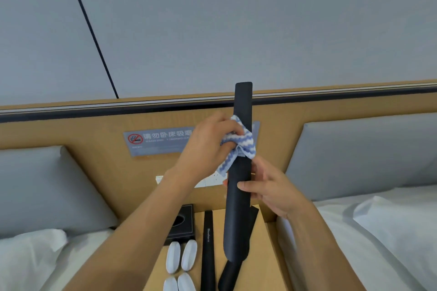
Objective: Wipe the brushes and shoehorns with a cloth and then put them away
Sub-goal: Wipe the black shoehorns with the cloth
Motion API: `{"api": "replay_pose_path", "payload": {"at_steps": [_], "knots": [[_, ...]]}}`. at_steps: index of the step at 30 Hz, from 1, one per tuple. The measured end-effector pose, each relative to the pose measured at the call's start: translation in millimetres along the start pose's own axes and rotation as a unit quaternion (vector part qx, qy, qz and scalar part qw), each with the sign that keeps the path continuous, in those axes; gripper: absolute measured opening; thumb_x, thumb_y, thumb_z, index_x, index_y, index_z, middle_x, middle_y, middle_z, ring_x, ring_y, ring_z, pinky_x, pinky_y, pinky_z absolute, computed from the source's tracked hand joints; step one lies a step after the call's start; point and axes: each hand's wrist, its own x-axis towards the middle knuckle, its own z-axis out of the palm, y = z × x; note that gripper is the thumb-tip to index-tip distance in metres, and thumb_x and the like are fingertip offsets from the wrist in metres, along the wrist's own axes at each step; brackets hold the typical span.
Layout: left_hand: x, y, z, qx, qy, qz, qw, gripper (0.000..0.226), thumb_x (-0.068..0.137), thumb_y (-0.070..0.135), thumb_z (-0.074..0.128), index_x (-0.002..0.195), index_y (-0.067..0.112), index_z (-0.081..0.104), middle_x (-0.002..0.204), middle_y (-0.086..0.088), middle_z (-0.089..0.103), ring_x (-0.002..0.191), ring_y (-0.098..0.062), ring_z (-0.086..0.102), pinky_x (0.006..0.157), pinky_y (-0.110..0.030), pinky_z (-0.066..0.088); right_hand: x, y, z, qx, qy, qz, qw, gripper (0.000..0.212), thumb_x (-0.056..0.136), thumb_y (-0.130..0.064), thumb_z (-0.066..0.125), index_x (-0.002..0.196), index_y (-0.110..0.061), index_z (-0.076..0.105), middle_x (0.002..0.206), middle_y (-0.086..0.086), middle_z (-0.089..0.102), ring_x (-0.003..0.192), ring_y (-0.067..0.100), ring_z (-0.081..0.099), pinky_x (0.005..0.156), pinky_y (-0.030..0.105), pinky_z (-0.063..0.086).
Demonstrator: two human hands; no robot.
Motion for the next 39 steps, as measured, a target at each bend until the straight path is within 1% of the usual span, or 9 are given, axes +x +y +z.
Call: {"api": "replay_pose_path", "payload": {"at_steps": [5,9,11,15,18,22,25,31,39], "knots": [[-26.3,-24.8,37.2,0.014,-0.061,-0.049,0.997,0.02,0.086,0.005,0.068,0.103,0.015,0.072,0.105,-0.004,0.059,0.089,-0.023,0.06,0.074,-0.037,0.049,-7.6,36.2,-8.7,0.044,0.007,0.069,0.997,0.044,0.101,-0.003,0.05,0.137,-0.028,0.054,0.128,0.008,0.067,0.117,0.028,0.066,0.089,0.042,0.057],[-50.4,-47.4,60.3,0.016,-0.083,-0.094,0.992,0.02,0.083,0.003,0.07,0.101,0.012,0.073,0.104,-0.009,0.061,0.089,-0.026,0.061,0.073,-0.03,0.044,-18.6,73.9,-19.2,0.068,0.048,0.114,0.99,0.038,0.103,-0.002,0.047,0.133,-0.023,0.055,0.119,0.008,0.066,0.117,0.033,0.063,0.098,0.054,0.054],[-62.8,-58.9,68.8,0.01,-0.084,-0.123,0.989,0.02,0.082,0.002,0.071,0.101,0.01,0.073,0.104,-0.01,0.062,0.089,-0.029,0.063,0.075,-0.035,0.049,-26.2,93.8,-26.2,0.065,0.067,0.146,0.985,0.038,0.103,0.0,0.047,0.135,-0.021,0.052,0.119,0.008,0.065,0.115,0.03,0.065,0.101,0.057,0.051],[-90.5,-81.8,85.6,0.02,-0.073,-0.17,0.983,0.021,0.08,0.0,0.073,0.099,0.008,0.074,0.101,-0.013,0.062,0.088,-0.03,0.063,0.075,-0.041,0.053,-37.3,133.2,-32.5,0.027,0.101,0.206,0.973,0.045,0.1,-0.005,0.056,0.138,-0.027,0.048,0.126,0.011,0.062,0.115,0.027,0.065,0.098,0.051,0.055],[-113.5,-100.2,99.3,0.029,-0.07,-0.206,0.976,0.02,0.08,-0.001,0.071,0.098,0.007,0.074,0.098,-0.014,0.062,0.083,-0.03,0.063,0.07,-0.035,0.049,-33.5,166.5,-32.5,-0.002,0.124,0.262,0.957,0.057,0.094,-0.011,0.067,0.144,-0.029,0.044,0.126,0.009,0.06,0.115,0.025,0.064,0.093,0.048,0.058],[-142.2,-122.4,117.3,0.051,-0.084,-0.263,0.96,0.019,0.081,0.005,0.07,0.1,0.01,0.073,0.1,-0.012,0.064,0.086,-0.027,0.061,0.07,-0.027,0.038,-15.7,214.6,-28.3,0.013,0.159,0.334,0.929,0.041,0.088,-0.008,0.074,0.126,-0.013,0.059,0.123,0.013,0.063,0.112,0.028,0.066,0.089,0.041,0.06],[-164.6,-134.0,127.8,0.052,-0.089,-0.277,0.955,0.02,0.08,0.002,0.071,0.1,0.006,0.074,0.099,-0.016,0.065,0.087,-0.03,0.062,0.073,-0.027,0.041,4.3,254.1,-22.3,0.039,0.153,0.374,0.914,0.035,0.086,-0.011,0.077,0.116,-0.007,0.062,0.119,0.014,0.068,0.109,0.029,0.068,0.088,0.037,0.06],[-205.9,-154.0,144.8,0.053,-0.1,-0.315,0.942,0.019,0.082,0.003,0.071,0.1,0.007,0.074,0.099,-0.014,0.064,0.082,-0.026,0.062,0.07,-0.027,0.045,39.8,337.6,-2.6,0.07,0.127,0.455,0.878,0.031,0.084,-0.019,0.08,0.105,-0.014,0.059,0.115,0.014,0.069,0.103,0.026,0.07,0.08,0.036,0.061],[-250.9,-176.2,158.6,0.076,-0.113,-0.354,0.925,0.022,0.082,0.008,0.074,0.104,0.008,0.073,0.102,-0.012,0.064,0.083,-0.017,0.058,0.071,-0.022,0.04,66.4,405.8,12.6,-0.086,0.144,0.473,0.865,0.034,0.082,-0.031,0.082,0.093,-0.025,0.051,0.107,0.002,0.059,0.101,0.02,0.062,0.069,0.027,0.06]]}}
